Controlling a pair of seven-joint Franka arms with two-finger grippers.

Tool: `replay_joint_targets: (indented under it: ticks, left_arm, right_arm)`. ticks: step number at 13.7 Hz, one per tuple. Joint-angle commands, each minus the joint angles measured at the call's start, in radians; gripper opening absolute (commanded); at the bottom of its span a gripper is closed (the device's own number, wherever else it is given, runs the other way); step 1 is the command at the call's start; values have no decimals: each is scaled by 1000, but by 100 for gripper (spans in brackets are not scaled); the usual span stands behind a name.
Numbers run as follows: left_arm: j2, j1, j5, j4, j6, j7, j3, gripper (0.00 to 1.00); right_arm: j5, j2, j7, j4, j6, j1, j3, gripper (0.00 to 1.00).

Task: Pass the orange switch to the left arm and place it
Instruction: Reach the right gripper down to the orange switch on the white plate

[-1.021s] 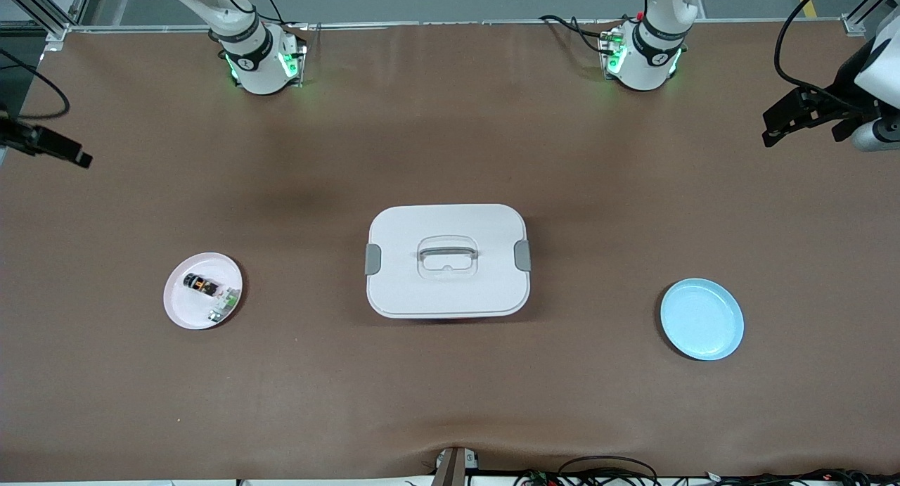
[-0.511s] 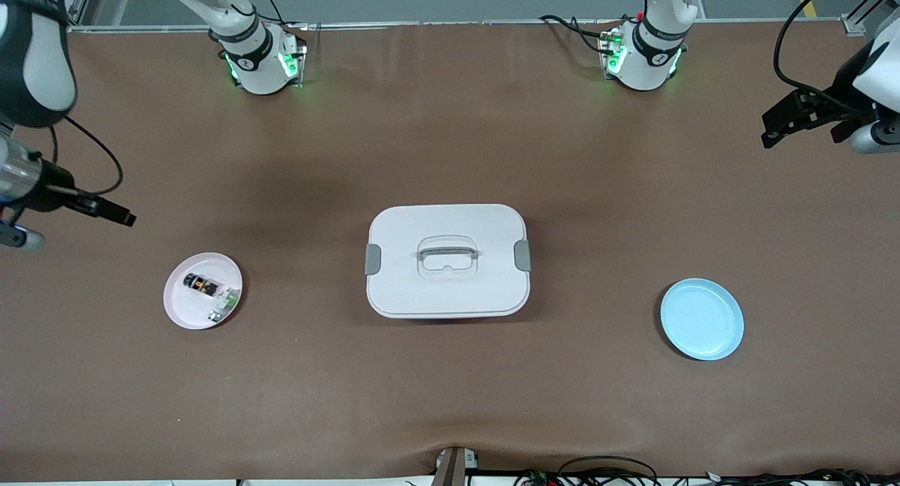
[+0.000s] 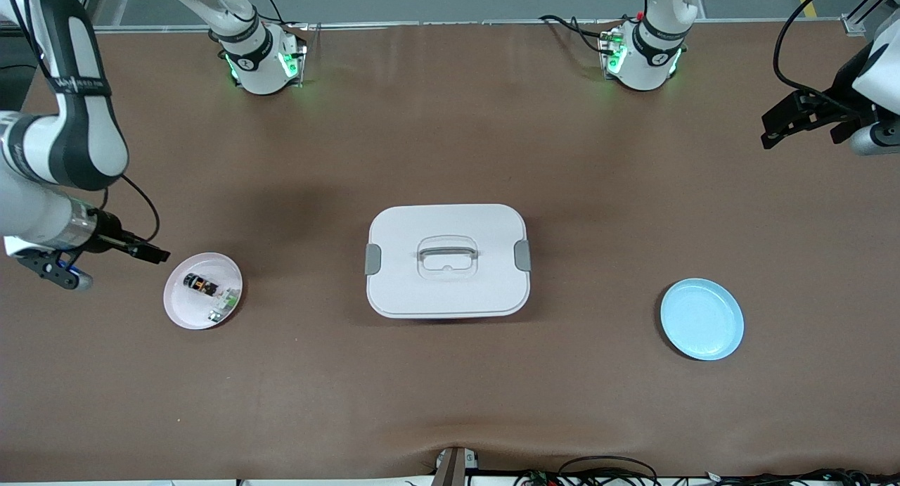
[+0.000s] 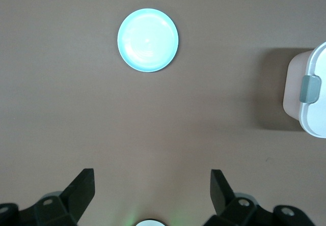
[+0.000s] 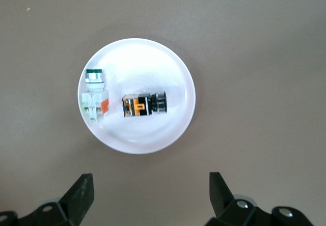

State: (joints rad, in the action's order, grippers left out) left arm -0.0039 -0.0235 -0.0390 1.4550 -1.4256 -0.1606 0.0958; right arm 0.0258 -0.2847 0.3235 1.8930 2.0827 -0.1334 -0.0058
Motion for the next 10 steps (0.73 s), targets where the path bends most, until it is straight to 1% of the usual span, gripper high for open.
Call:
replay_joint_targets:
  ticks: [1, 3, 6, 8, 10]
  left_arm:
    - [-4, 0, -13, -10, 2, 18, -1, 100]
    - [-7, 0, -12, -10, 1, 18, -1, 100]
    - [-7, -1, -10, -10, 1, 19, -1, 100]
    - [-7, -1, -9, -10, 1, 18, -1, 100]
    - [-7, -1, -9, -8, 2, 18, -1, 100]
  right_arm:
    - [5, -62, 25, -14, 49, -2, 4, 100]
    - [5, -85, 25, -19, 75, -8, 4, 100]
    - [5, -154, 25, -41, 128, -12, 4, 100]
    - [9, -180, 26, -43, 149, -8, 4, 100]
    - [29, -217, 38, -45, 204, -3, 4, 100]
